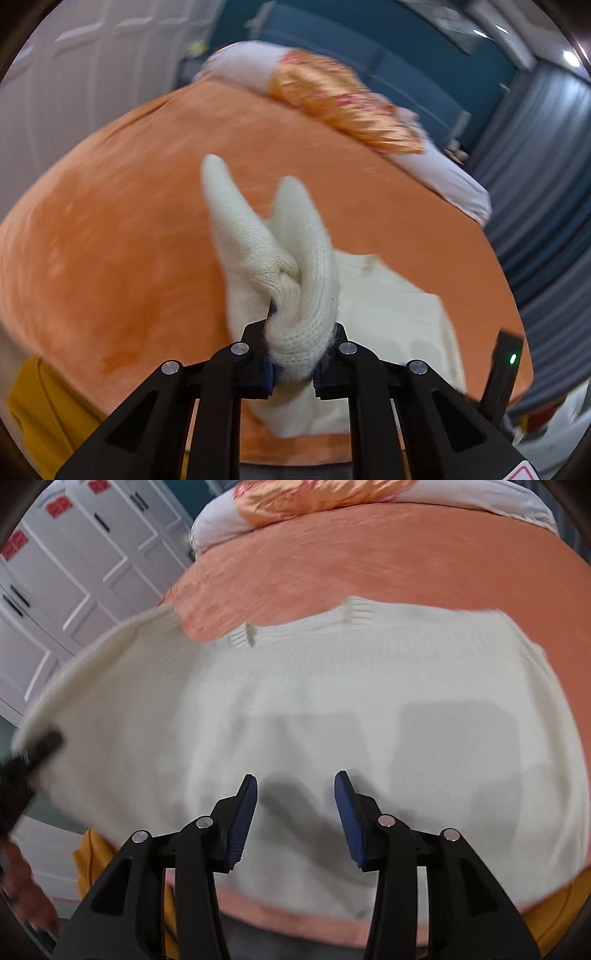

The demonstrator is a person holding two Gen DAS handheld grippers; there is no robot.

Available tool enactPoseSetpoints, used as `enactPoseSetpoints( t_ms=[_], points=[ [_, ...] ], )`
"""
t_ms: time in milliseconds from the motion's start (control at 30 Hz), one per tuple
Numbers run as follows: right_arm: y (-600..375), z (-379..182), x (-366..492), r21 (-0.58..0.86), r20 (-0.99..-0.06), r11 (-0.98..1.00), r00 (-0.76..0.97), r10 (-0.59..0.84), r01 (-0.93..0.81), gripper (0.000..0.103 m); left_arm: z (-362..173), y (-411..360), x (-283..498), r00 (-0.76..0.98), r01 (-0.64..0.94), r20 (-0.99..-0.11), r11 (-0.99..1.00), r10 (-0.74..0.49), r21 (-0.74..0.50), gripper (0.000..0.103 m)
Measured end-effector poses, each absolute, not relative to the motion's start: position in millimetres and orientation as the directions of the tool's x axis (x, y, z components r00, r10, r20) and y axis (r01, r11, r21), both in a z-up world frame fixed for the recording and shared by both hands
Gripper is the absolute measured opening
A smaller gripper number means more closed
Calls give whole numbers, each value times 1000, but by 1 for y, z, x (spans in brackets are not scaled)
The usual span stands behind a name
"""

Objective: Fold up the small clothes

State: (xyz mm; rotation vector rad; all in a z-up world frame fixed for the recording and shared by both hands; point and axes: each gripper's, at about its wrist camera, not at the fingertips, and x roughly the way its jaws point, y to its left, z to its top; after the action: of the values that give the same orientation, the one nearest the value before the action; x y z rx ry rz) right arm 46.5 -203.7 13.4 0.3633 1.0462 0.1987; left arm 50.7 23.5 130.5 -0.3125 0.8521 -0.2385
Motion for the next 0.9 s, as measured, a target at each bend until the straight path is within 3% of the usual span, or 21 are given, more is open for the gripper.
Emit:
enactPoseSetpoints(
  t_ms=[233,467,600,767,867,900],
  points=[
    [-285,12,-23,434,-787,888,545,290,155,44,142,-86,48,594,307,-683,905,-425,-295,10],
    [-340,0,-60,452,-799,849,547,248,275,44,80,-196,47,436,466,-795,861,-423,-203,10],
    [-349,-2,-69,462,-798,835,550,245,299,44,28,-219,50,357,466,-863,869,-357,-167,10],
    [-360,3,-66,502,-776,814,568,276,291,44,27,-226,45,404,499,-858,862,-316,-83,11],
    [-361,11,-52,558,-737,790,588,333,252,47,37,-221,32,421,504,-851,861,-314,-68,18],
    [-359,15,-46,571,-726,785,594,347,239,49,43,-215,27,428,514,-844,855,-323,-67,26]
  ],
)
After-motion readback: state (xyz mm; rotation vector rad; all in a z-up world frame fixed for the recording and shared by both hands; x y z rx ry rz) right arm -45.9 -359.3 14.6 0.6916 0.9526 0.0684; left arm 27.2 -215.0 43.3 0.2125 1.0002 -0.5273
